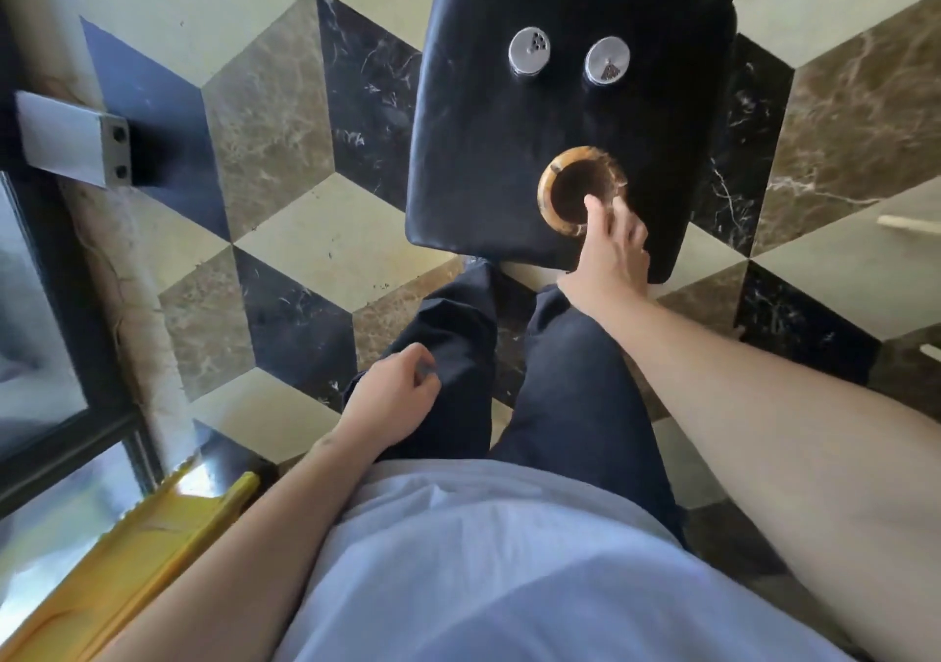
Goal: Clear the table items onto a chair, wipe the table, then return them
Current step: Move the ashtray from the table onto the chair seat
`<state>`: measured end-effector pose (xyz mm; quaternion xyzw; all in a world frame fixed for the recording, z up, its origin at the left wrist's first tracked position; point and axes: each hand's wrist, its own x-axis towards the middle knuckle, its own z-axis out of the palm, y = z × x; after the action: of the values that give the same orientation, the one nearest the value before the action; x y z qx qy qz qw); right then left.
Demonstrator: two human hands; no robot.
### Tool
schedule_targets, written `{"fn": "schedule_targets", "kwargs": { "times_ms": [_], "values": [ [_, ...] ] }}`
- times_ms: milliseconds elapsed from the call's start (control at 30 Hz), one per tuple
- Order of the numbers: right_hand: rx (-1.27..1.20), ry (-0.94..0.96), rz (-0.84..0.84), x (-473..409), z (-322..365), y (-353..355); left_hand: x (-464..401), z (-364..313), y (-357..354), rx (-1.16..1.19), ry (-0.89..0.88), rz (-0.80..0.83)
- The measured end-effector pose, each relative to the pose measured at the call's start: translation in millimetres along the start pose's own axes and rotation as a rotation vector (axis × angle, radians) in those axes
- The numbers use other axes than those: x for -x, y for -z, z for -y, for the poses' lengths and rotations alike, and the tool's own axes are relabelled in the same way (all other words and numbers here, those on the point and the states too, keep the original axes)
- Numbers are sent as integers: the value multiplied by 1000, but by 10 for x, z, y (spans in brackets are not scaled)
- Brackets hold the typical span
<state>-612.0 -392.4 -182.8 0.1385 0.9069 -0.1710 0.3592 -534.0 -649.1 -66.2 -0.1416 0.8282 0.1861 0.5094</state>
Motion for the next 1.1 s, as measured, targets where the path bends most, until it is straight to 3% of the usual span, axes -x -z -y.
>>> {"fn": "schedule_targets", "kwargs": {
  "times_ms": [133,200,333,533,667,933,1100],
  "values": [
    [-140,-33,429,705,-140,212,69,-202,137,0,-29,-30],
    [-173,-36,508,1132,-297,370,158,-337,209,-20,-54,-20],
    [-313,-136,333,1705,-663,678,197,-585,347,-22,-108,-38],
    [-465,-394,203,2123,-1224,924,195,-1112,485,-72,-241,-106],
    [-583,-472,146,2428,-1416,855,70,-1541,577,-336,-372,2],
    [-877,-694,-55,2955,-841,248,93,-1964,703,-886,-597,183],
    [-1133,-857,-163,3216,-356,-227,315,-1996,782,-991,-686,299]
  ]
}}
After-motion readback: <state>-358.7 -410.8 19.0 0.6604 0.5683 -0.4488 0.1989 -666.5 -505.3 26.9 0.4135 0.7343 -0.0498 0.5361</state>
